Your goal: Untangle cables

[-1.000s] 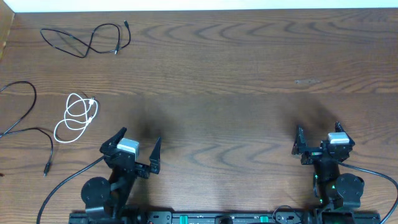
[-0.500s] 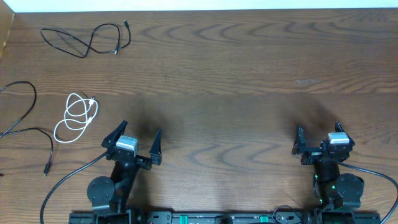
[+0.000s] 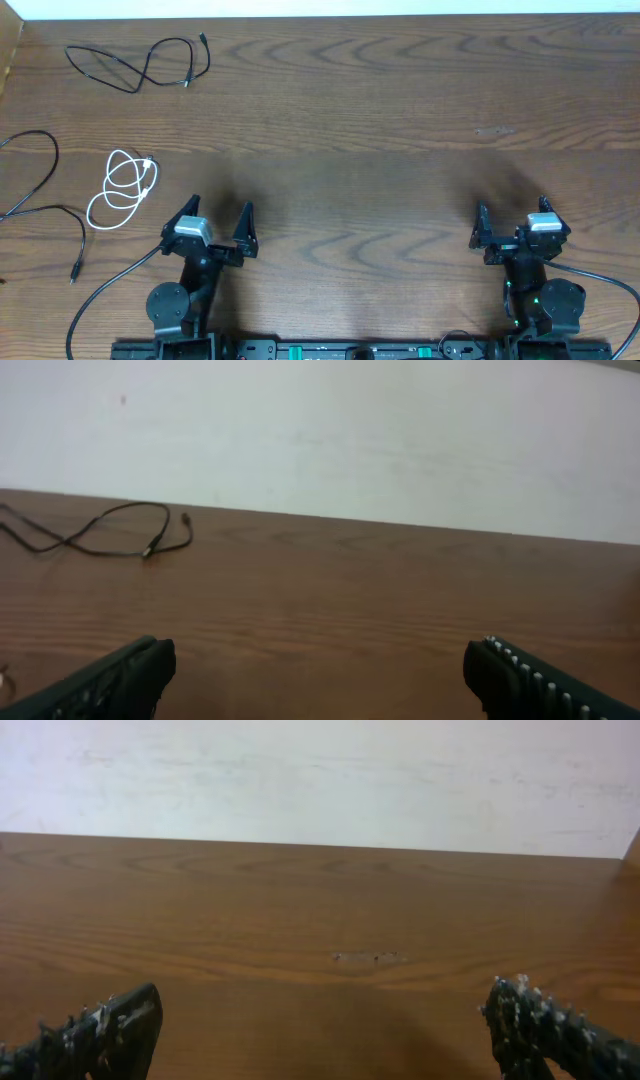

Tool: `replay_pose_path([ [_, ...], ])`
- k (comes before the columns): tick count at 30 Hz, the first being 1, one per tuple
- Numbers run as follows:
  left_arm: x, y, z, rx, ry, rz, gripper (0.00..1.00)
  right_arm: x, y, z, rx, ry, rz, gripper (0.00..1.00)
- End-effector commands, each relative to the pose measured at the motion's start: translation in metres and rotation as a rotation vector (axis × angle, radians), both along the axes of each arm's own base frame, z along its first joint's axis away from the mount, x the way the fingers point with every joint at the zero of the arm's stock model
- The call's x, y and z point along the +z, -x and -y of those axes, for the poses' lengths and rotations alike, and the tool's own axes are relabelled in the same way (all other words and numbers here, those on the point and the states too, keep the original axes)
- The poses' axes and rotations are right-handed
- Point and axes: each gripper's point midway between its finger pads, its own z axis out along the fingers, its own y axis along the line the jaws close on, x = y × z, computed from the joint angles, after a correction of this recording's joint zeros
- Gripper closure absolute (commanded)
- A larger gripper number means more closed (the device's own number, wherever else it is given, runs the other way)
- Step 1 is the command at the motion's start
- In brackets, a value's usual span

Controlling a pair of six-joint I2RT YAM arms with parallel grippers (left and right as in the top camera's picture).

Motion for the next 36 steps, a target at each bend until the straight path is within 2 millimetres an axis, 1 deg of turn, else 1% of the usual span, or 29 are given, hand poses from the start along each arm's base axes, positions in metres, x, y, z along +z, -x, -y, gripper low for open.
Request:
replay_pose_path([
  [1, -0.008, -0.001, -0.009, 0.053, 0.028, -0.033, 0.02, 0.000, 0.000, 0.003, -0.014, -0.013, 0.001, 0.01],
  [5, -0.026, 0.000, -0.012, 0.070, 0.028, -0.108, 0.02, 0.000, 0.000, 0.003, -0.014, -0.013, 0.001, 0.01],
  [6, -0.028, 0.000, -0.011, 0.070, 0.028, -0.117, 0.02, 0.000, 0.000, 0.003, -0.014, -0.013, 0.001, 0.01],
  [11, -0.028, 0.000, -0.010, 0.067, -0.021, -0.107, 0.02, 0.000, 0.000, 0.003, -0.014, -0.013, 0.001, 0.01],
  [16, -0.030, 0.000, -0.013, 0.103, -0.055, -0.113, 0.02, 0.000, 0.000, 0.003, -0.014, -0.013, 0.001, 0.01],
  [22, -0.031, 0.000, -0.015, 0.102, -0.170, -0.099, 0.02, 0.000, 0.000, 0.003, -0.014, -0.013, 0.001, 0.01],
  [25, -0.032, -0.001, -0.021, 0.139, -0.173, -0.108, 0.02, 0.000, 0.000, 0.003, -0.014, -0.013, 0.001, 0.01],
  [31, -0.033, -0.001, -0.022, 0.147, -0.173, -0.109, 0.02, 0.000, 0.000, 0.003, -0.014, -0.013, 0.001, 0.01],
  [33, -0.033, -0.001, -0.025, 0.163, -0.146, -0.116, 0.02, 0.000, 0.000, 0.003, -0.014, -0.013, 0.001, 0.01],
  [34, -0.034, -0.001, -0.030, 0.195, -0.098, -0.125, 0.02, 0.000, 0.000, 0.003, -0.014, -0.013, 0.001, 0.01],
  [36, -0.034, -0.001, -0.030, 0.202, -0.085, -0.129, 0.02, 0.000, 0.000, 0.003, -0.014, -0.013, 0.001, 0.01],
])
